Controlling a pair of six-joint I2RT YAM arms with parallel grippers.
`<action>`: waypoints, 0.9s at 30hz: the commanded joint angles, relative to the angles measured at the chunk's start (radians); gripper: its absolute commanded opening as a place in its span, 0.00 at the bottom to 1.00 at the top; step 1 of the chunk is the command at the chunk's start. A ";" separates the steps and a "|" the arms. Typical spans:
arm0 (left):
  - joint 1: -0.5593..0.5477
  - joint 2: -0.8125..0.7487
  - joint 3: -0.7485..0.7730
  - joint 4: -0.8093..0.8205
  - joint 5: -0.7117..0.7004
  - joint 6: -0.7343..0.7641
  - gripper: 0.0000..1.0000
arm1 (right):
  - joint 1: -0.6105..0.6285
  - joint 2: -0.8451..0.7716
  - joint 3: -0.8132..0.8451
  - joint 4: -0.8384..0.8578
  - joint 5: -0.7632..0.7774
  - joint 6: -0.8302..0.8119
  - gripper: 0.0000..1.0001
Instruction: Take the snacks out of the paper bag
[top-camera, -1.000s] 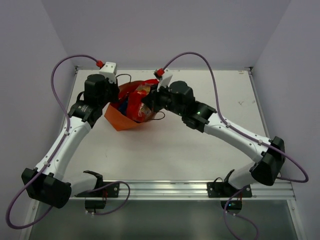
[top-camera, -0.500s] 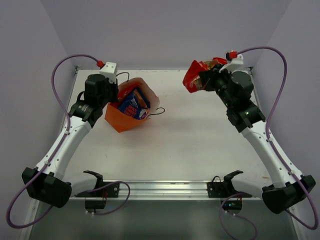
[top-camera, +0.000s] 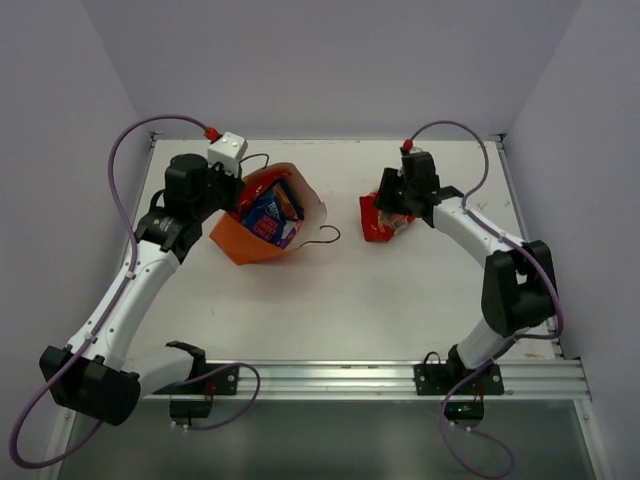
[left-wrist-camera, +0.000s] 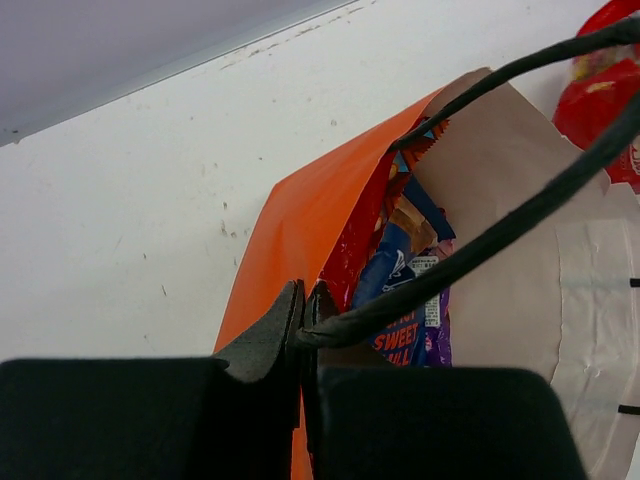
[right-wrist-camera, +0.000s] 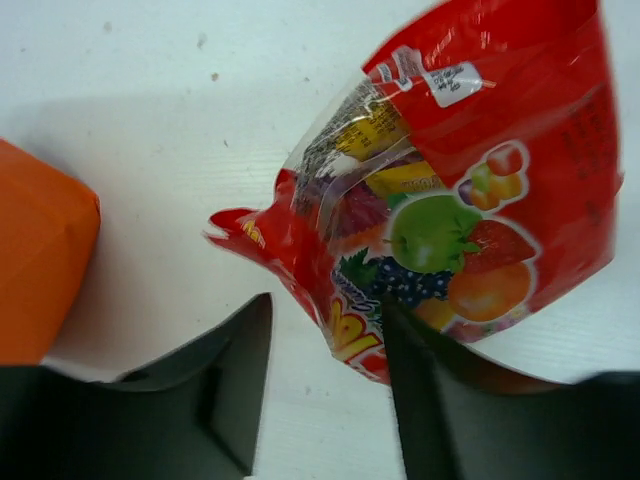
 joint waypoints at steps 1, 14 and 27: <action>0.001 -0.042 -0.008 0.108 0.073 0.036 0.00 | 0.011 -0.135 0.119 0.004 -0.047 -0.023 0.58; -0.001 -0.052 -0.024 0.099 0.090 -0.025 0.00 | 0.473 -0.293 0.226 0.080 0.110 0.164 0.81; -0.001 -0.074 -0.055 0.097 0.095 -0.068 0.00 | 0.583 0.026 0.265 0.183 0.209 0.465 0.77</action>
